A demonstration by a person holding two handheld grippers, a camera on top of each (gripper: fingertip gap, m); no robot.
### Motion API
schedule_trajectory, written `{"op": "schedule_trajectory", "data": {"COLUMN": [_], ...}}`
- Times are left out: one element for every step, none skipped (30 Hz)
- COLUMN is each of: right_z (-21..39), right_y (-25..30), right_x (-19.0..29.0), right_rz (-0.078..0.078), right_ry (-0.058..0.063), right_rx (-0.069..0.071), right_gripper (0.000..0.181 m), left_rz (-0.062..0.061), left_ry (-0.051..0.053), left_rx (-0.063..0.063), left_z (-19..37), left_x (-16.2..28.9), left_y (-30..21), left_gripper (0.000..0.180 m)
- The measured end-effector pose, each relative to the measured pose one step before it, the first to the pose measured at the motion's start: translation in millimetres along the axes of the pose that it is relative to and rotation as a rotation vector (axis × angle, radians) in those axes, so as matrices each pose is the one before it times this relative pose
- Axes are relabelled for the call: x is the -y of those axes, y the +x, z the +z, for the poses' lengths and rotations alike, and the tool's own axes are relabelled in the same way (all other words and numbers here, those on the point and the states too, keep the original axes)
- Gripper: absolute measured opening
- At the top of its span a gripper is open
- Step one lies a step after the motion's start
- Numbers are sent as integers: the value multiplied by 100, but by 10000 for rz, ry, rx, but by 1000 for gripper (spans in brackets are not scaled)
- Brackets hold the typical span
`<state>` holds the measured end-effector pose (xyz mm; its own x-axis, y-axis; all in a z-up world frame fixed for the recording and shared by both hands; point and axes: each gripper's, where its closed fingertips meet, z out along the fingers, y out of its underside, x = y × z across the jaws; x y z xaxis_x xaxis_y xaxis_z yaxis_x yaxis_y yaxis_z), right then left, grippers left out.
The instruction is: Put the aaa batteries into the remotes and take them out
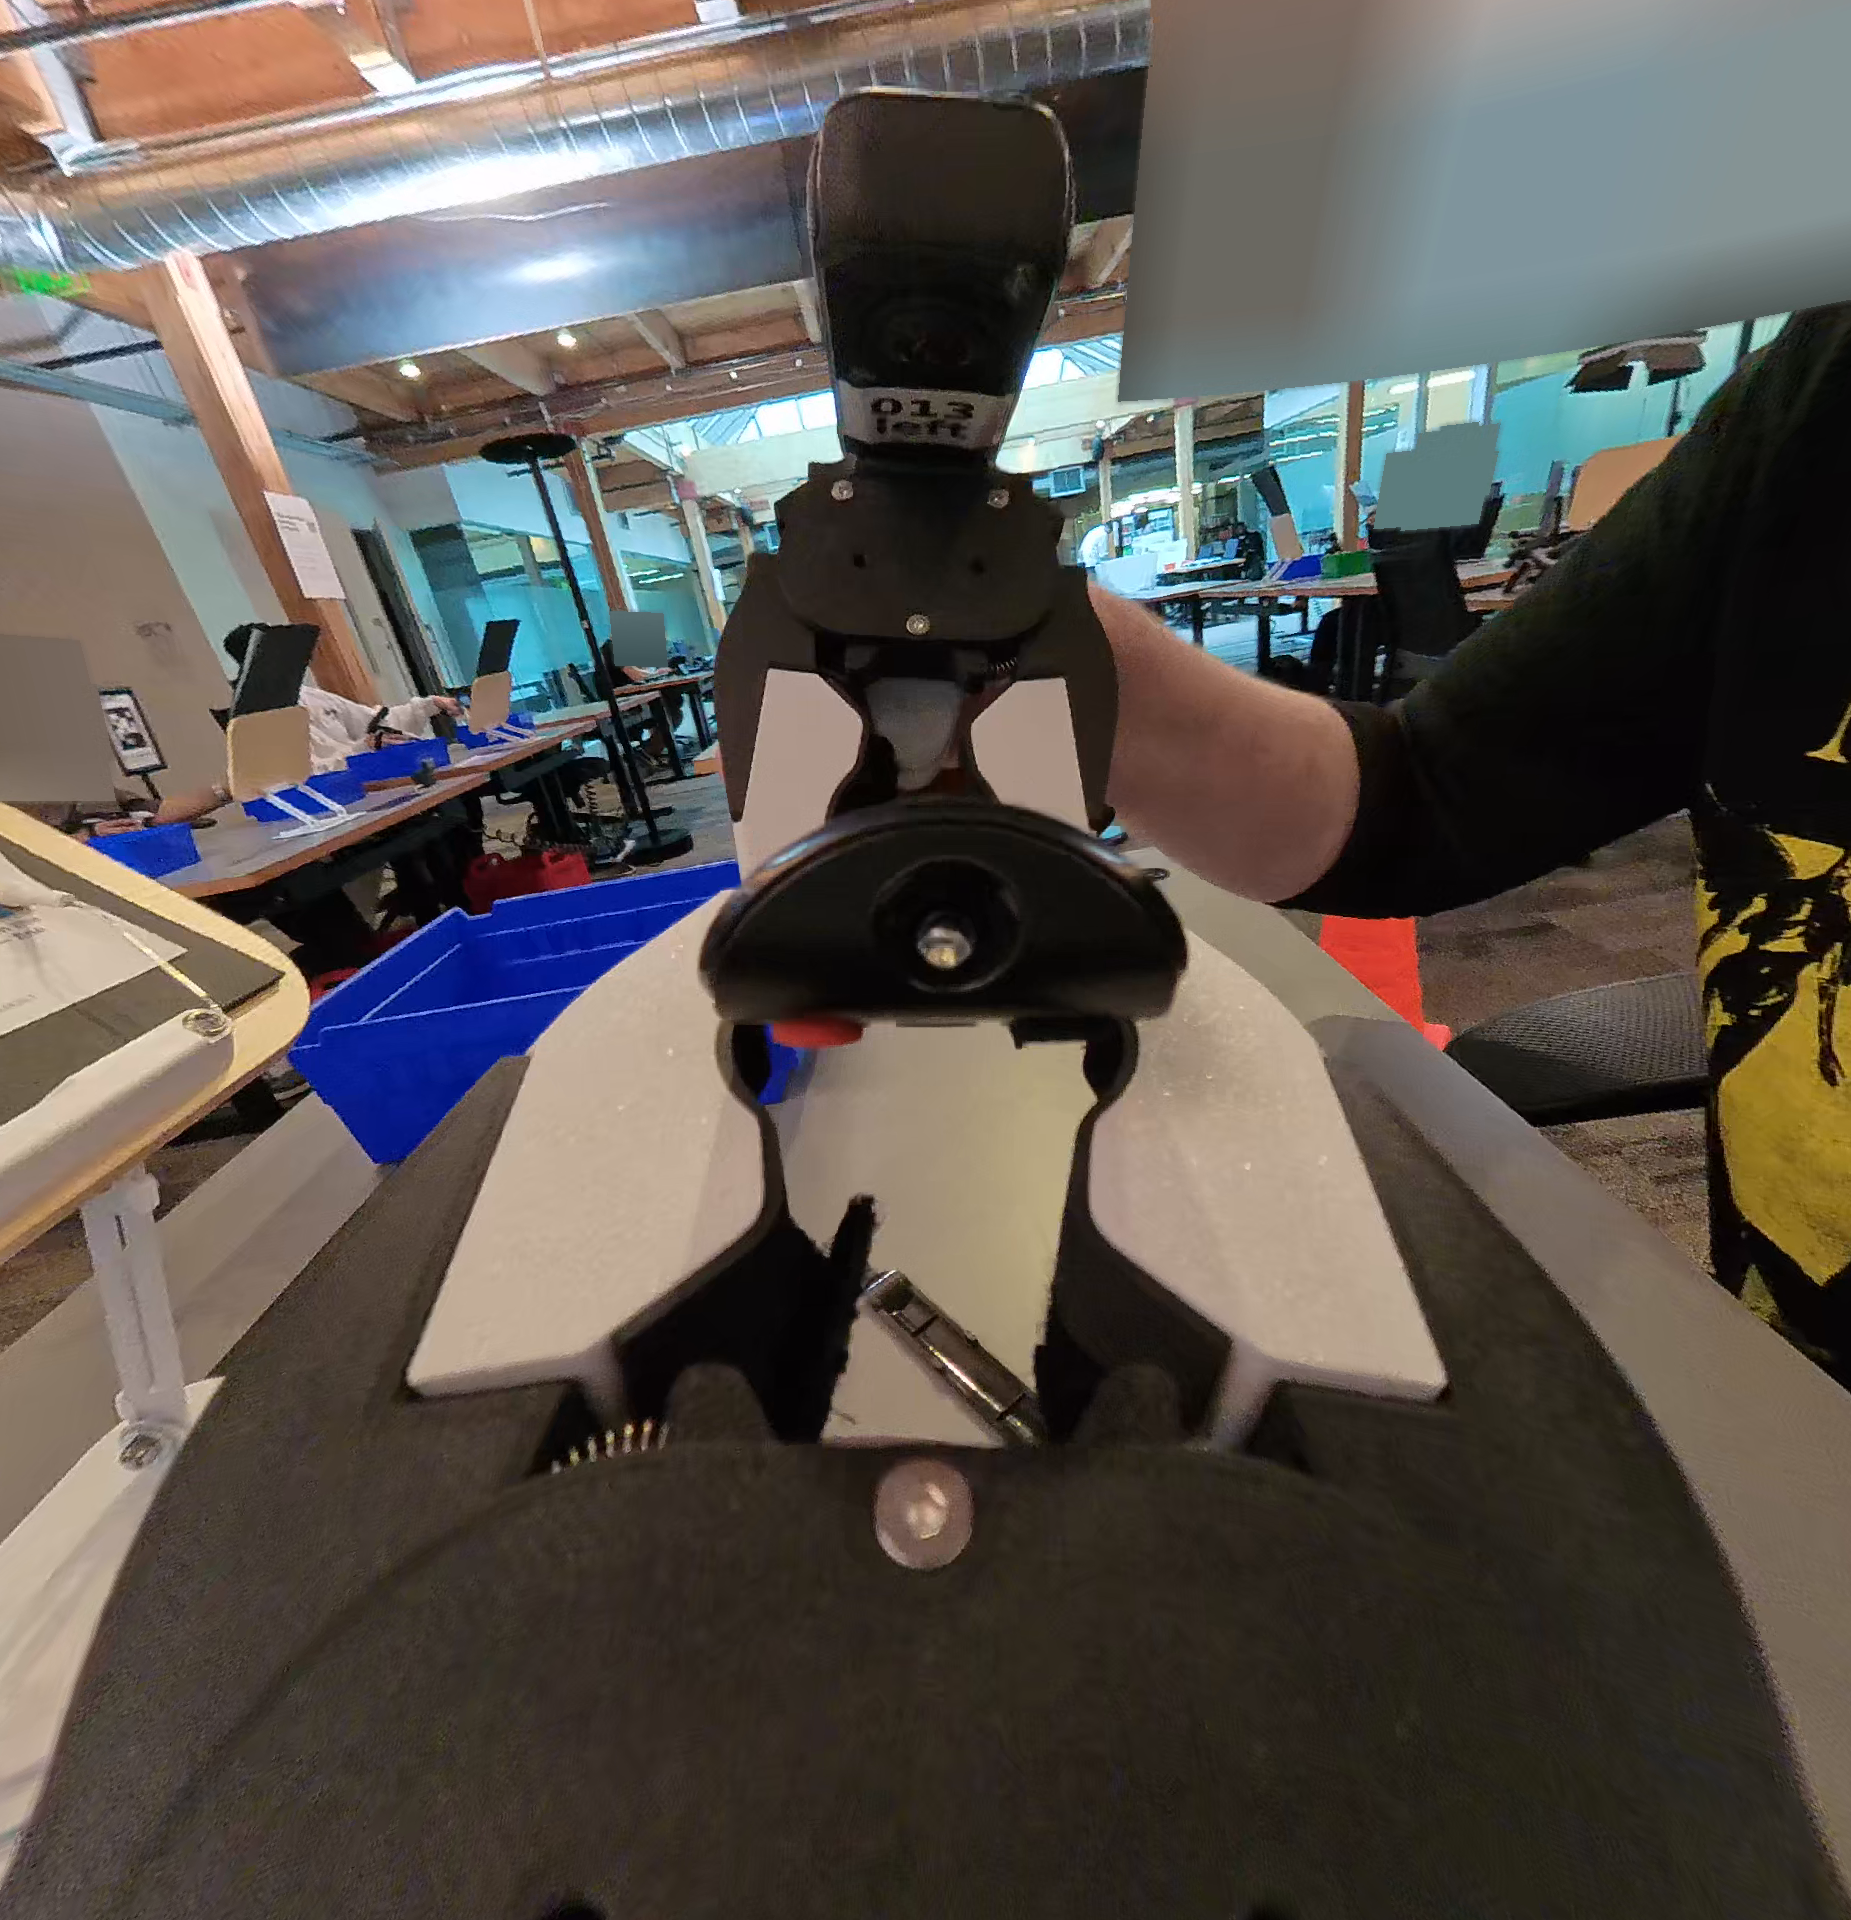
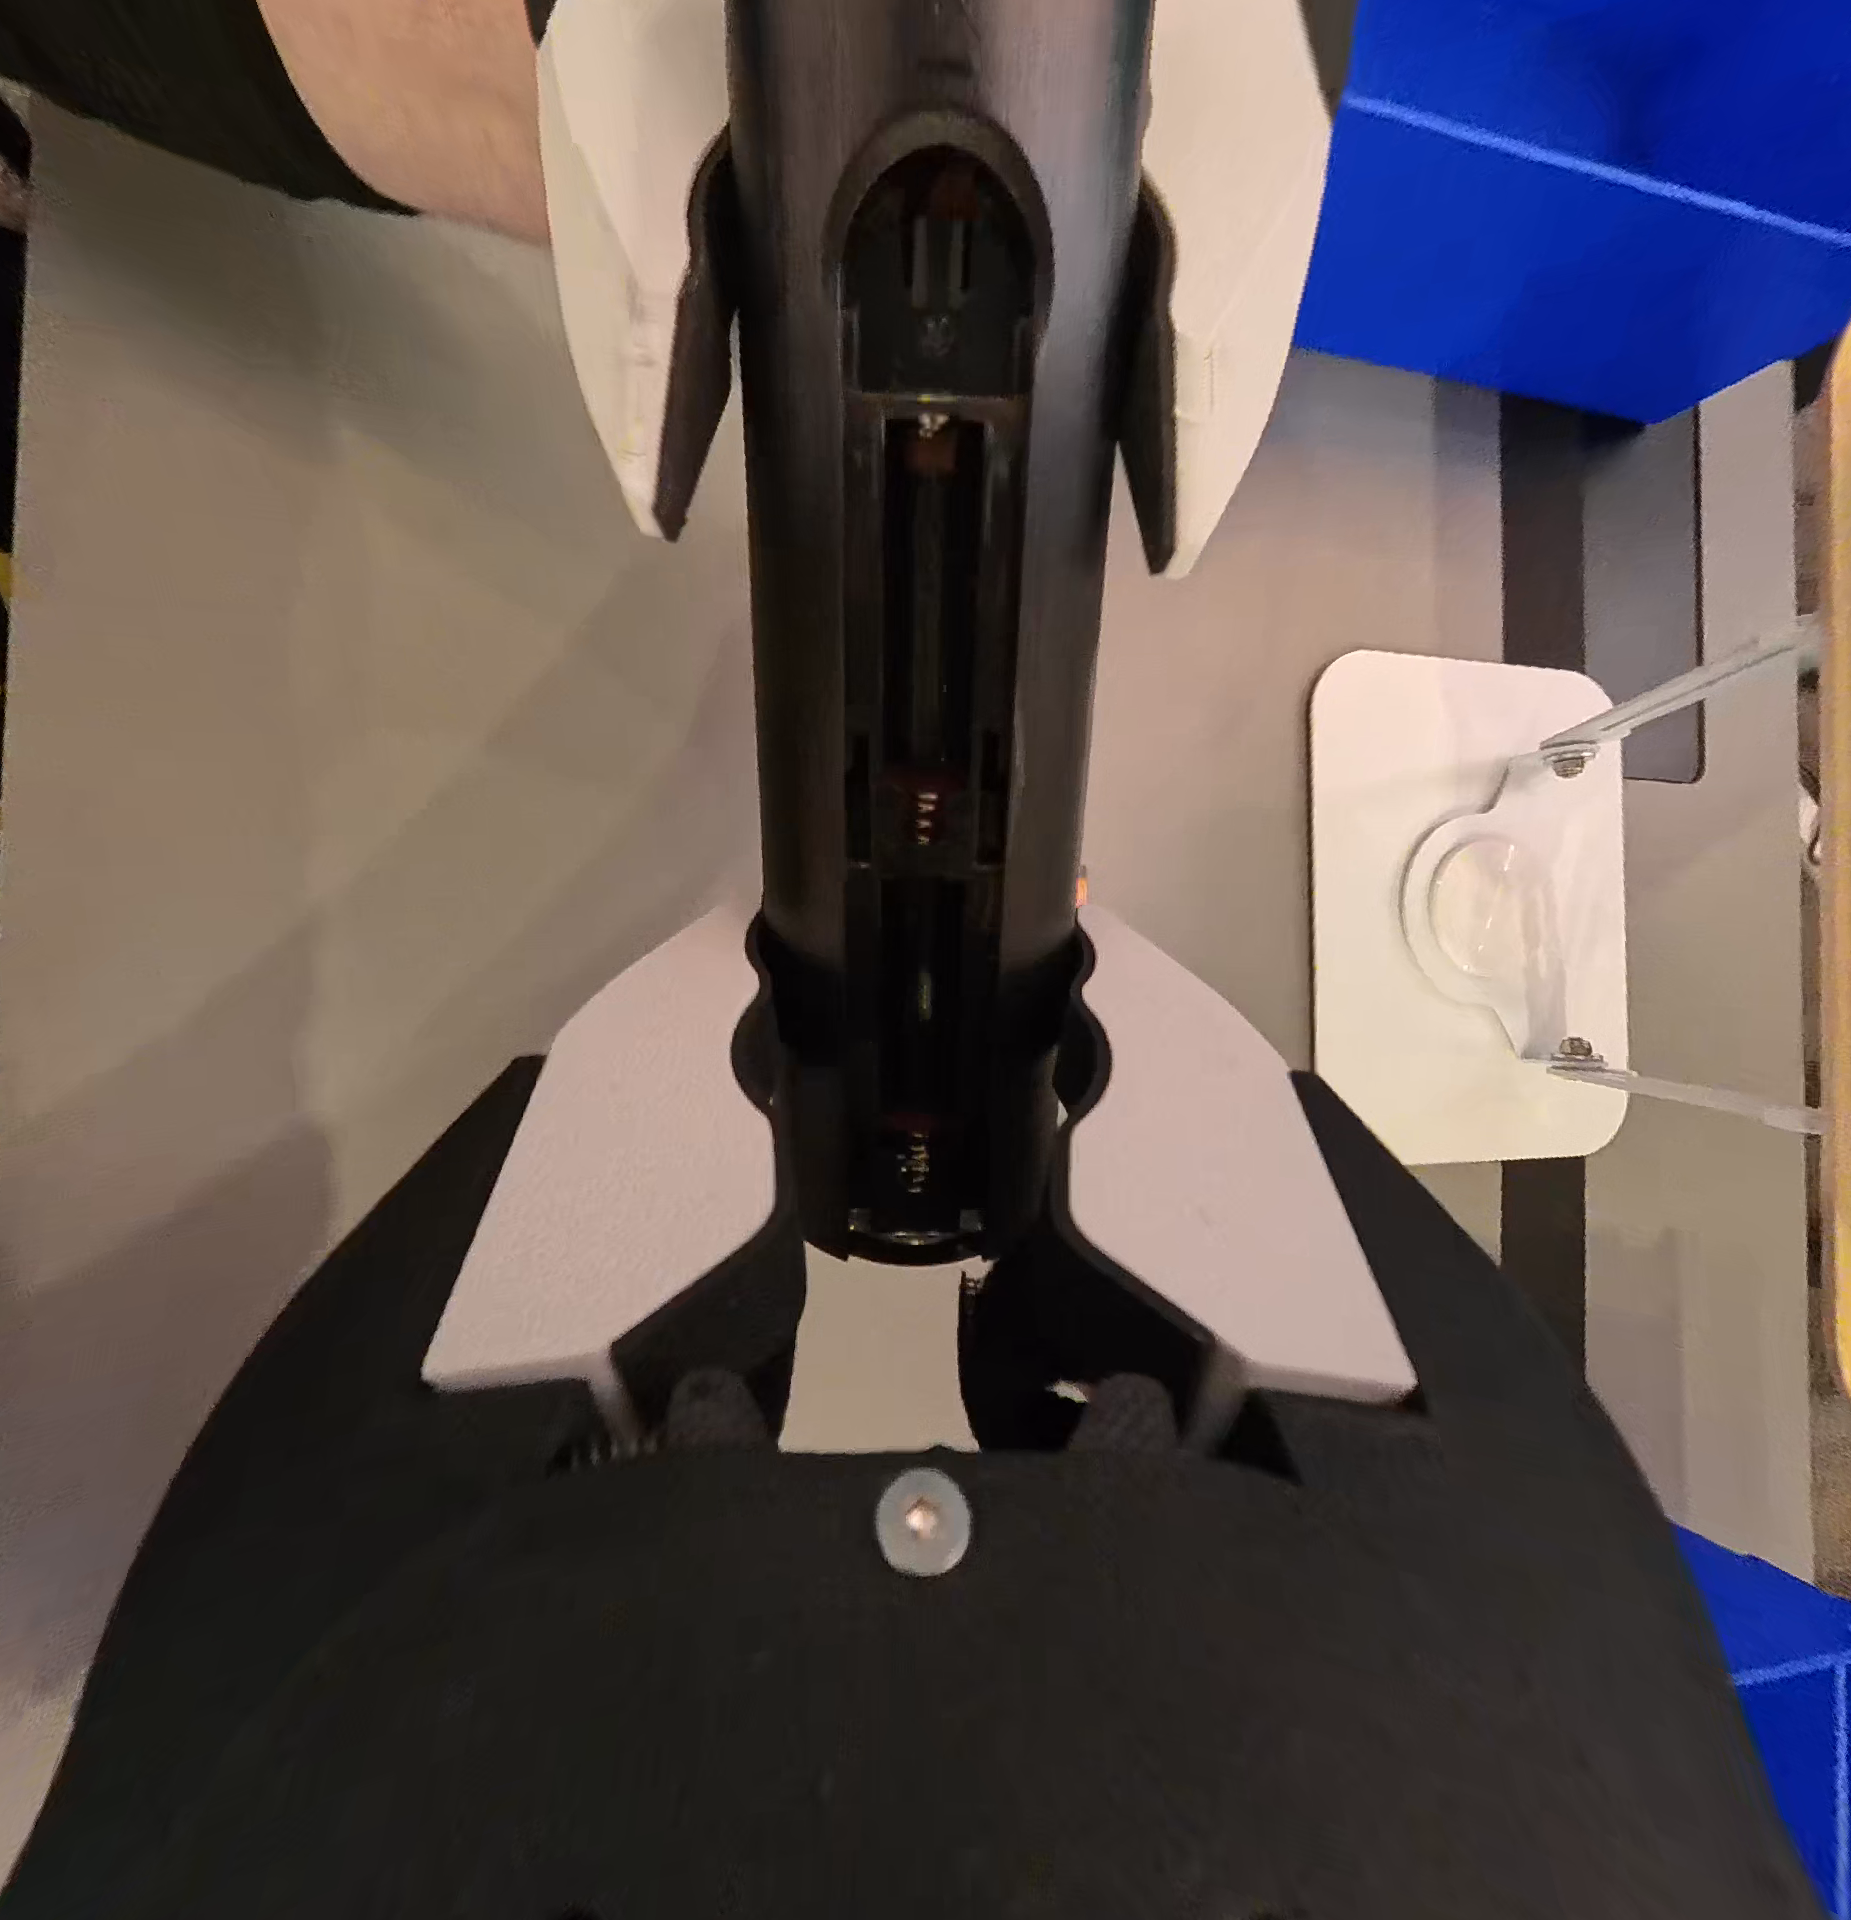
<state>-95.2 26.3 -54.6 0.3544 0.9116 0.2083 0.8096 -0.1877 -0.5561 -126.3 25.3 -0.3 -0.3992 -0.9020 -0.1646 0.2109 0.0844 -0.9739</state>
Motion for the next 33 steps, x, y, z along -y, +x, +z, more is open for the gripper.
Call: {"op": "schedule_trajectory", "data": {"right_z": [-82, -76, -68, -22, 49, 13, -11, -13, 68, 99, 139, 173, 179, 133, 64, 24, 18, -24, -163, -410, -614, -658, -587, -409, -173, 143, 527, 921, 1249, 1474, 1576, 1601, 1654], "right_y": [78, 15, -15, 119, 137, 82, 144, 59, 31, 47, 0, 60, 88, 139, 157, 135, 203, 156, 285, 505, 702, 760, 751, 785, 708, 642, 399, 176, 140, -101, -311, -132, -94], "right_x": [-96, -154, -135, -95, -211, -278, -152, 38, -72, -35, 129, 198, 182, 240, 302, 383, 409, 357, 283, 259, 288, 118, -262, -636, -830, -909, -1008, -986, -966, -927, -575, -277, -356], "right_rz": [-47, -33, -17, 18, -32, -53, -44, -5, -69, -62, -1, 9, 46, 76, 44, 40, 50, 43, 58, 105, 149, 160, 201, 263, 293, 336, 321, 158, 62, 29, -111, -186, -197], "right_ry": [-167, -172, -145, -132, -230, -257, -159, -55, -153, -134, -3, 72, 100, 154, 191, 222, 209, 181, 164, 225, 335, 348, 217, 90, 103, 156, 110, 32, -74, -224, -163, -97, -232], "right_rx": [20, 91, 111, 24, -11, 28, -24, 15, -22, -27, 41, 8, 36, 30, -2, -32, -80, -55, -123, -242, -350, -341, -288, -242, -126, -2, 200, 261, 162, 249, 311, 140, 140], "right_gripper": [50, 50, 50, 50, 50, 50, 50, 50, 50, 50, 50, 50, 50, 50, 50, 51, 51, 58, 63, 65, 67, 67, 64, 59, 55, 51, 47, 43, 43, 41, 36, 34, 33], "left_rz": [33, 34, 3, 8, 23, -6, -22, 40, 74, 31, -3, -28, -27, -34, -79, -70, -22, 25, 61, 84, 80, 48, 40, 10, -22, -2, 11, -6, -13, 10, 9, -19, -13], "left_ry": [2, 69, 40, -58, -87, -3, 35, 20, 12, 55, 127, 103, 72, 128, 181, 151, 77, 48, 40, 31, 65, 97, 114, 153, 191, 168, 84, 34, 8, -57, -85, -56, -63], "left_rx": [95, 100, 73, 44, -21, -34, -51, -16, 48, 46, 44, 31, 26, 31, -4, -28, -3, 30, 22, 26, 81, 118, 147, 163, 181, 176, 98, 32, 25, -2, -55, -106, -106], "left_z": [-65, -108, -103, -69, -38, -63, -74, -53, -26, -52, -116, -157, -160, -133, -138, -186, -243, -317, -413, -561, -694, -795, -861, -887, -877, -797, -640, -464, -328, -204, -133, -95, -56], "left_x": [-46, 42, 18, -132, -189, -89, -40, -39, -42, 19, 144, 166, 155, 250, 332, 350, 293, 285, 311, 367, 477, 533, 531, 545, 562, 494, 296, 153, 69, -51, -108, -65, -83], "left_y": [-67, -101, -123, -123, -47, -25, 25, 29, -6, -3, -29, -88, -137, -158, -140, -170, -222, -287, -309, -352, -481, -594, -655, -676, -658, -602, -420, -274, -203, -133, -28, 73, 118], "left_gripper": [63, 68, 68, 67, 67, 67, 62, 62, 62, 62, 61, 61, 61, 61, 61, 61, 61, 61, 61, 61, 61, 61, 61, 61, 61, 61, 61, 61, 61, 61, 61, 61, 61]}}
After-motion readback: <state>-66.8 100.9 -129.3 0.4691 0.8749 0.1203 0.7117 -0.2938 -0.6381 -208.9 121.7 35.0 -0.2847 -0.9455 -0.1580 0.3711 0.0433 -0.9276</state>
